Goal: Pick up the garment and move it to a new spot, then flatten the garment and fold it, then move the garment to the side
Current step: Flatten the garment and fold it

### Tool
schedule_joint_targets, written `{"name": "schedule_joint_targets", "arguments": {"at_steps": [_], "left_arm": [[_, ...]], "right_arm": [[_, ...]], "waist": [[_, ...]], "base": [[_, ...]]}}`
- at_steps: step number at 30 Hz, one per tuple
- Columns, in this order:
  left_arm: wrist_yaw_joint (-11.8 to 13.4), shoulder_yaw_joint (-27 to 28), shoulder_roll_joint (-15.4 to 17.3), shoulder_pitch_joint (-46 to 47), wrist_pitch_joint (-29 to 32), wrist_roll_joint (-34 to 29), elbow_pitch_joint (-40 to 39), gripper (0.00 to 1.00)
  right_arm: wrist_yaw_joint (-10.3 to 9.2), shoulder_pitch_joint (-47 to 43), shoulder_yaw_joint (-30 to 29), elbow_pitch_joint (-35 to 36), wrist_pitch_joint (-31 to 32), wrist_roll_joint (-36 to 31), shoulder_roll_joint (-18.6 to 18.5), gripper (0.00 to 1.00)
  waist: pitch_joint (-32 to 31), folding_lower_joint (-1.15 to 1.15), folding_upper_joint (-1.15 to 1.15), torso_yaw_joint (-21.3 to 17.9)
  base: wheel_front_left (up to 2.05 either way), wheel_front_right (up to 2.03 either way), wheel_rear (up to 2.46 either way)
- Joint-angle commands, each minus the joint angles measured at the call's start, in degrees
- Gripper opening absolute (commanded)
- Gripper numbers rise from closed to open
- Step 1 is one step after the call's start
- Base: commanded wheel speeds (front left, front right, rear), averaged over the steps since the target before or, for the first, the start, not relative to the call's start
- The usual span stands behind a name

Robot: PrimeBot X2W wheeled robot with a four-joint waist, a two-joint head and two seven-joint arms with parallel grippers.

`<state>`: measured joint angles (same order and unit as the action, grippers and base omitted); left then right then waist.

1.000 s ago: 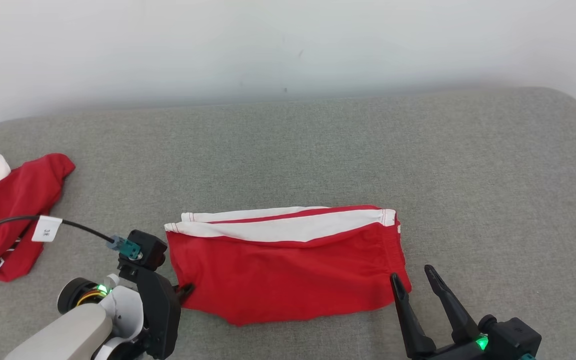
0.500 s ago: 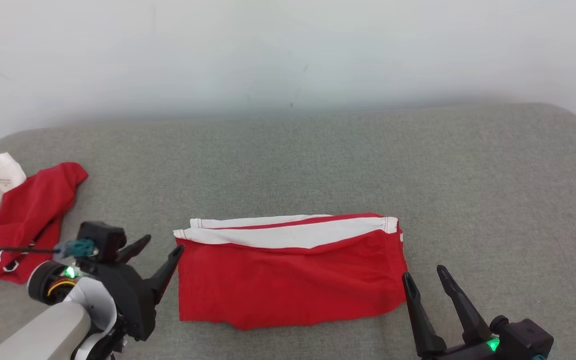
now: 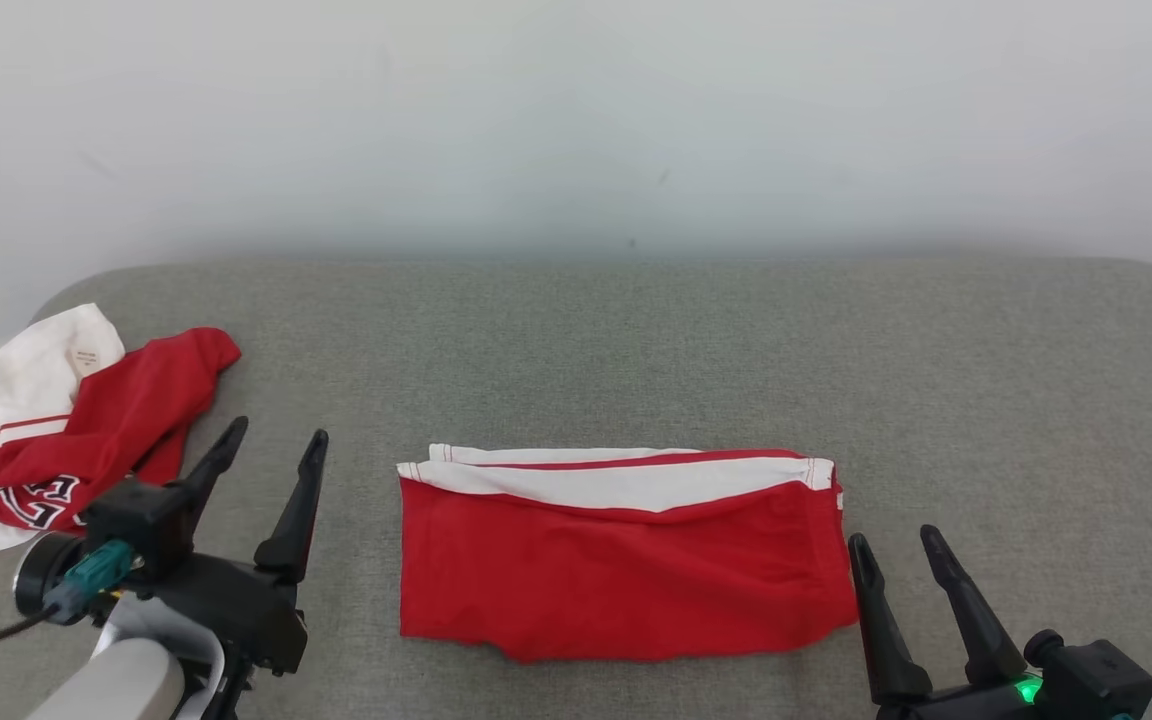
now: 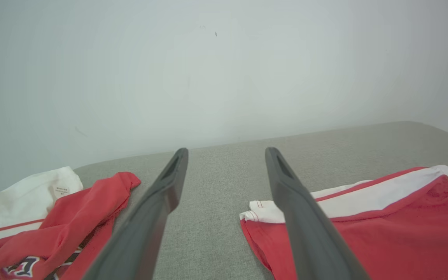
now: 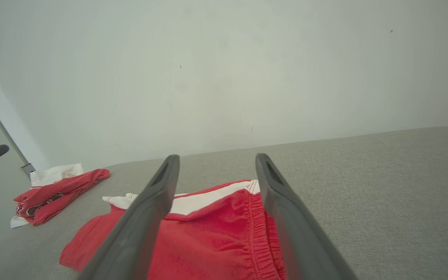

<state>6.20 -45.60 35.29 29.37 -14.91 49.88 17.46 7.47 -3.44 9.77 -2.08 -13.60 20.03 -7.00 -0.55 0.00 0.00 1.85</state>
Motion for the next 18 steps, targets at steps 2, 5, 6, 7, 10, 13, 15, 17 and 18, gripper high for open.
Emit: {"name": "schedule_joint_targets", "arguments": {"at_steps": [2,5,6,7,10,13,15,17,18], "left_arm": [[1.4,4.9,-1.1,-4.2,-0.3,-3.8,-2.9,1.0],[2.1,9.9,-2.4,-8.6,-0.3,-7.8,-5.8,1.0],[2.2,11.6,-3.1,-9.9,-0.3,-8.8,-6.7,1.0],[2.2,13.4,-3.8,-11.5,-0.3,-9.8,-7.4,1.0],[2.1,18.5,-5.8,-15.9,-0.3,-12.5,-9.1,1.0],[1.0,22.8,-7.6,-19.7,-0.3,-15.6,-10.7,1.0],[0.5,25.1,-8.6,-22.1,-0.3,-17.9,-11.4,1.0],[-0.1,27.5,-9.8,-24.1,-0.3,-20.0,-12.3,1.0],[-0.1,28.5,-10.4,-25.2,-0.3,-21.1,-12.7,1.0]], "right_arm": [[0.06,-0.5,-0.6,0.5,0.3,-0.7,0.2,1.0],[0.06,-0.7,-1.4,0.5,0.3,-0.6,0.3,1.0],[0.06,-0.8,-1.7,0.5,0.2,-0.6,0.4,1.0],[0.06,-0.9,-1.9,0.4,0.2,-0.6,0.4,1.0],[0.06,-1.3,-2.1,0.2,0.1,-0.8,0.6,1.0],[0.06,-1.7,-2.3,0.0,0.0,-0.9,0.8,1.0],[0.06,-1.9,-2.5,-0.1,0.0,-1.0,1.0,1.0],[0.06,-2.1,-2.5,-0.2,0.0,-0.9,1.0,1.0],[0.06,-2.2,-2.7,-0.4,-0.1,-0.8,1.1,1.0]], "waist": [[-0.2,0.0,0.0,0.7],[-0.3,0.0,0.0,1.1],[-0.3,0.0,0.0,1.2],[-0.3,0.0,0.0,1.2],[-0.3,0.0,0.0,1.4],[-0.3,0.0,0.0,1.5],[-0.2,0.0,0.0,1.4],[-0.2,0.0,0.0,1.3],[-0.1,0.0,0.0,1.2]], "base": [[0.0,0.0,0.0],[0.0,0.0,0.0],[0.0,0.0,0.0],[0.0,0.0,0.0],[0.0,0.0,0.0],[0.0,0.0,0.0],[0.0,0.0,0.0],[0.0,0.0,0.0],[0.0,0.0,0.0]]}}
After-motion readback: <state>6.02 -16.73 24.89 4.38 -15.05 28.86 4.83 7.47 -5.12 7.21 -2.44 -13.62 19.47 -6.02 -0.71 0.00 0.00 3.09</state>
